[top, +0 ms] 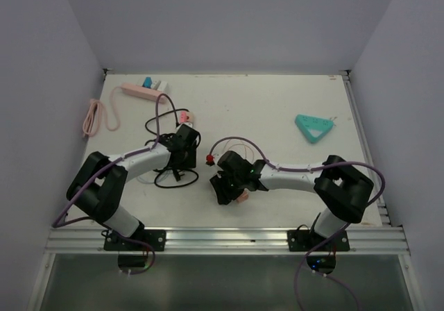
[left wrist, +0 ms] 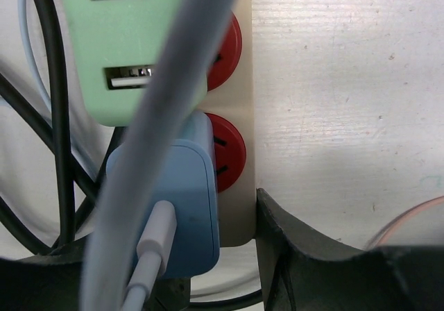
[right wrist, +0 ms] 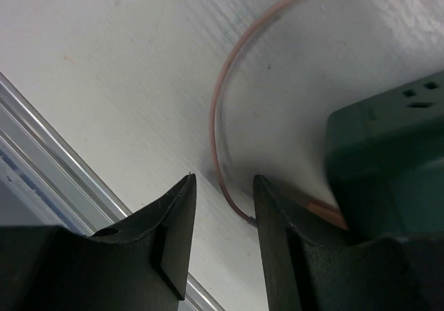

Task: Pull the plug off the socket

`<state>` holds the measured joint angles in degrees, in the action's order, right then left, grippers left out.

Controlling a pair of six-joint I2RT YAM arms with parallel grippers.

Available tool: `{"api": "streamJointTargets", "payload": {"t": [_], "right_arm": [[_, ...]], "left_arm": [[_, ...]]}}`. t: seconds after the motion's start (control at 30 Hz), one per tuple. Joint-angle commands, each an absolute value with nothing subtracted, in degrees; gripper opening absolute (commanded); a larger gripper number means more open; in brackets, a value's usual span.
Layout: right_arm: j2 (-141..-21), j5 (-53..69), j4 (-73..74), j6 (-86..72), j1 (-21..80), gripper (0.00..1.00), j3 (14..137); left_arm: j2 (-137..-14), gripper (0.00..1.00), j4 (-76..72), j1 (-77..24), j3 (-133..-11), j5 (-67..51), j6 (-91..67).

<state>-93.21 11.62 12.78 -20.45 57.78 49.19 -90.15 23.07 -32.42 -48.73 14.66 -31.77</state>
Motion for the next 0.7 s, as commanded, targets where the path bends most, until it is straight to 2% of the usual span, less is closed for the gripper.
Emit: {"api": "streamJointTargets", "payload": {"t": [0.0, 0.13, 0.23, 0.33, 0.53, 0.67], "right_arm": [[-95.8, 3.4, 15.3, -18.3, 57.3, 0.43, 51.0], [-96.7, -4.7, 17.5, -19.0, 53.7, 0.40, 50.7], [-95.8, -10.4, 17.3, -20.7, 46.3, 0.36, 50.1], [-95.2, -16.8, 17.9, -21.1, 40.5, 0.29, 51.6], [-95.5, -17.8, 18.2, -19.3, 32.7, 0.29, 58.6], [-92.6, -12.7, 18.8, -17.9, 32.7, 0.36, 60.0]], "left_arm": [[-86.6, 0.18, 23.0, -31.3, -47.6, 15.7, -31.2], [-85.2, 0.18, 22.7, -31.2, -46.3, 13.4, -30.9], [-84.0, 0.18, 22.1, -31.3, -45.3, 11.4, -30.3], [-83.2, 0.18, 21.4, -31.4, -44.2, 8.4, -29.7], [-83.6, 0.20, 19.7, -36.5, -44.5, 4.9, -29.7], [-84.7, 0.24, 19.5, -42.1, -45.4, 4.1, -31.3]]}}
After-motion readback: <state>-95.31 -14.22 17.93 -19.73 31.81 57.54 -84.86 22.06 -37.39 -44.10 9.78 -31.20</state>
